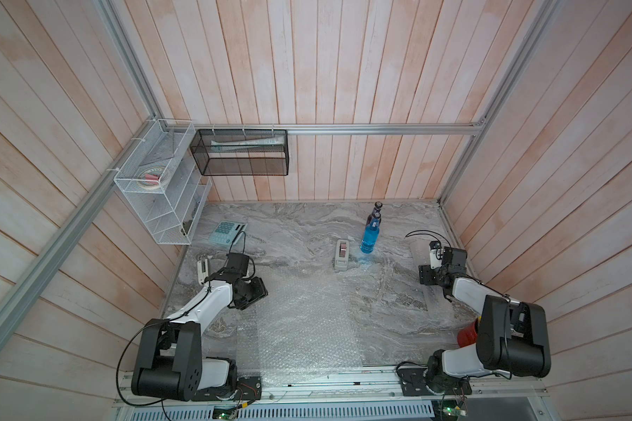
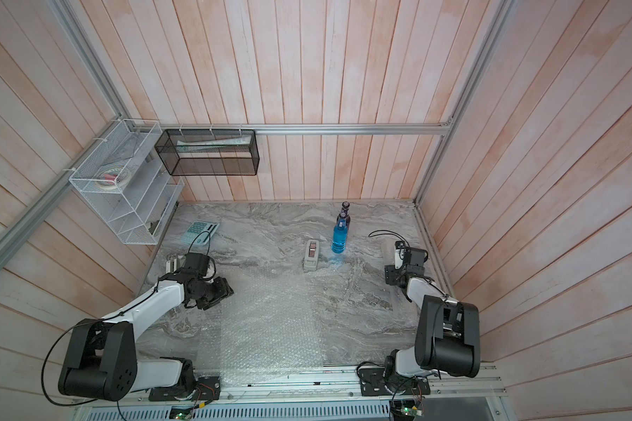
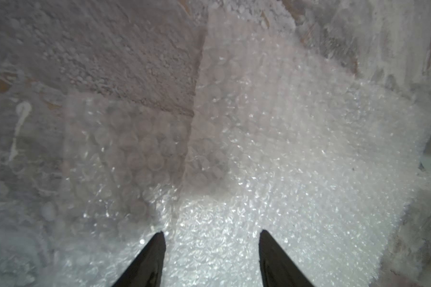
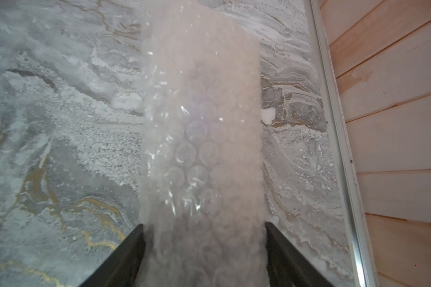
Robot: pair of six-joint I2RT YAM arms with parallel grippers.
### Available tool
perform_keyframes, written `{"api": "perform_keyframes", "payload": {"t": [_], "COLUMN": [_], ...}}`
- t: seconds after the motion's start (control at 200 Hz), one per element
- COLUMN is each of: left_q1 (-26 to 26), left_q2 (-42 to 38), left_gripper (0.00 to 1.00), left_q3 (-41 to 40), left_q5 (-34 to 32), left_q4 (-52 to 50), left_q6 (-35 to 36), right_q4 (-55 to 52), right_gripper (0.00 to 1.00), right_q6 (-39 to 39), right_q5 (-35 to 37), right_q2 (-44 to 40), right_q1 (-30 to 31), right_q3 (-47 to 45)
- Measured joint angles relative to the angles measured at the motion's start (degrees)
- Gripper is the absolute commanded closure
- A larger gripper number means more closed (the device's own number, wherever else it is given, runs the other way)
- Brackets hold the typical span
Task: Wrap wine bottles in bubble wrap
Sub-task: Place the bubble wrap at the center of the board, then move the bubble wrap to the center of the board.
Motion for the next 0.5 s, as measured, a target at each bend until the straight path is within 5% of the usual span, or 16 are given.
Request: {"api": "perform_keyframes", "payload": {"t": [0.27,0.36,0.5], "left_q1": [0.2,1.6,3.2], "left_q2": [3.8,4.1,6.1], "left_gripper": [0.46,0.54,0.54], "left_q3": [0.0,0.3,2.3], "left_q5": [-1.7,-1.9,-3.0], "left_q4": [1.9,2.3,2.4], "left_q6": [1.9,3.5,5.6], "right_q4": [-1.8,-1.8,-1.9], "right_gripper": [0.19,0.19,0.19], "right_q6": [1.5,2.6,4.2], "right_q5": [-6.7,-9.8,-14.1], "right_q2": [-11.4,-15.0,-18.8], "right_q1": [0.4,2.3,6.5], "right_q3": [1.9,1.8,0.8]}}
